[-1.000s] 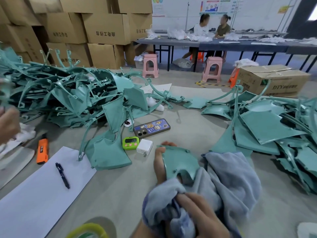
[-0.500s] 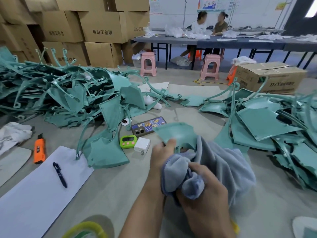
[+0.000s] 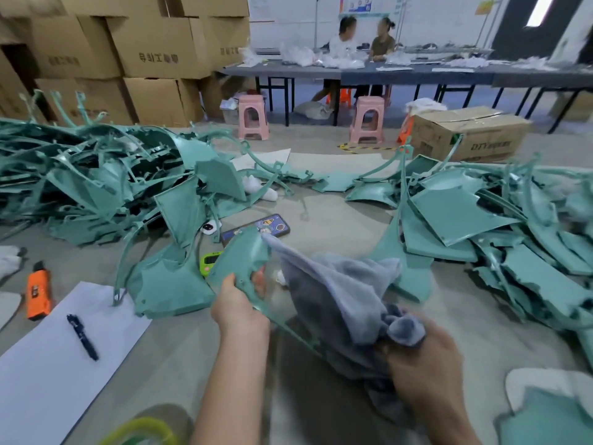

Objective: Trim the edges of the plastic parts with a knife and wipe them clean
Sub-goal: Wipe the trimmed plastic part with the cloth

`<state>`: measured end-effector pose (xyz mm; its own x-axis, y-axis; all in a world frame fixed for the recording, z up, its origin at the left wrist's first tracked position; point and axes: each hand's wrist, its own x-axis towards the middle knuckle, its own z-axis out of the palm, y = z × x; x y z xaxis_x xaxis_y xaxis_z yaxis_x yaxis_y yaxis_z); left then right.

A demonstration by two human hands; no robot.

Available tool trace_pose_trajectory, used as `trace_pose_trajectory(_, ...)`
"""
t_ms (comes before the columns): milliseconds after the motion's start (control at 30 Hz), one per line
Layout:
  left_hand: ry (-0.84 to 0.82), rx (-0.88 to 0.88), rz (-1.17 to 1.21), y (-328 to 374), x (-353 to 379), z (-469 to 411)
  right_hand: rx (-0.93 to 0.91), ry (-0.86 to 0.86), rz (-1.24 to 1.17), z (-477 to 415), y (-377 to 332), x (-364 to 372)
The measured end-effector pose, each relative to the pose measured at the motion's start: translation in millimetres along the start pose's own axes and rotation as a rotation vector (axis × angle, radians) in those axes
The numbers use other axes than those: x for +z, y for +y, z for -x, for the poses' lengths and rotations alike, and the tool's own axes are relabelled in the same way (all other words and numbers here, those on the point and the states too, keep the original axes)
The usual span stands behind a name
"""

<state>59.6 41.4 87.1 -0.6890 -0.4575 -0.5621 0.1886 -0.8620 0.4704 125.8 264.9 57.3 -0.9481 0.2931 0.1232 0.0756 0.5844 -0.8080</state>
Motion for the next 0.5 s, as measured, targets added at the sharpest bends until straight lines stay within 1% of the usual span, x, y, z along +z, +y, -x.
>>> trace_pose_trajectory(33, -0.03, 0.012, -0.049, 9.0, -1.1, -6.5, 0.079, 0.091, 0.013, -8.2, 7.7, -8.8)
trace_pose_trajectory(100, -0.103, 0.002, -0.224, 27.0, -2.8, -15.1, 0.182, 0.297, 0.019, -25.0, 18.0, -22.8)
trace_pose_trajectory(167, -0.154, 0.019, -0.419, 41.4, -4.9, -17.9, 0.297, 0.459, -0.08, -41.9, 23.1, -34.4)
trace_pose_trajectory(200, -0.153, 0.06, -0.507, 47.3, -5.8, -18.8, 0.339, 0.509, -0.12, -48.5, 24.5, -38.0)
trace_pose_trajectory(267, -0.115, 0.203, -0.646, 60.0, -7.8, -18.4, 0.403, 0.587, -0.173, -58.0, 26.3, -43.7)
trace_pose_trajectory(300, -0.089, 0.28, -0.668, 67.5, -8.5, -18.8, 0.412, 0.582, -0.193, -61.9, 25.8, -45.0)
trace_pose_trajectory(333, -0.072, 0.348, -0.656, 75.2, -9.4, -18.5, 0.393, 0.523, -0.183, -64.8, 25.7, -45.2)
trace_pose_trajectory(367, -0.073, 0.403, -0.621, 81.1, -9.5, -16.6, 0.348, 0.392, -0.13, -66.4, 23.4, -44.5)
trace_pose_trajectory(400, -0.076, 0.456, -0.603, 84.4, -9.8, -14.1, 0.285, 0.212, -0.015, -64.9, 18.9, -42.0)
trace_pose_trajectory(433, -0.074, 0.525, -0.638, 82.7, -9.5, -11.6, 0.205, 0.041, 0.142, -61.9, 12.9, -38.1)
trace_pose_trajectory(467, -0.067, 0.626, -0.751, 76.4, -8.9, -7.4, 0.099, -0.068, 0.288, -59.3, 8.0, -33.7)
trace_pose_trajectory(500, -0.071, 0.767, -0.908, 64.8, -8.1, -2.5, 0.003, -0.096, 0.348, -56.5, 2.7, -27.5)
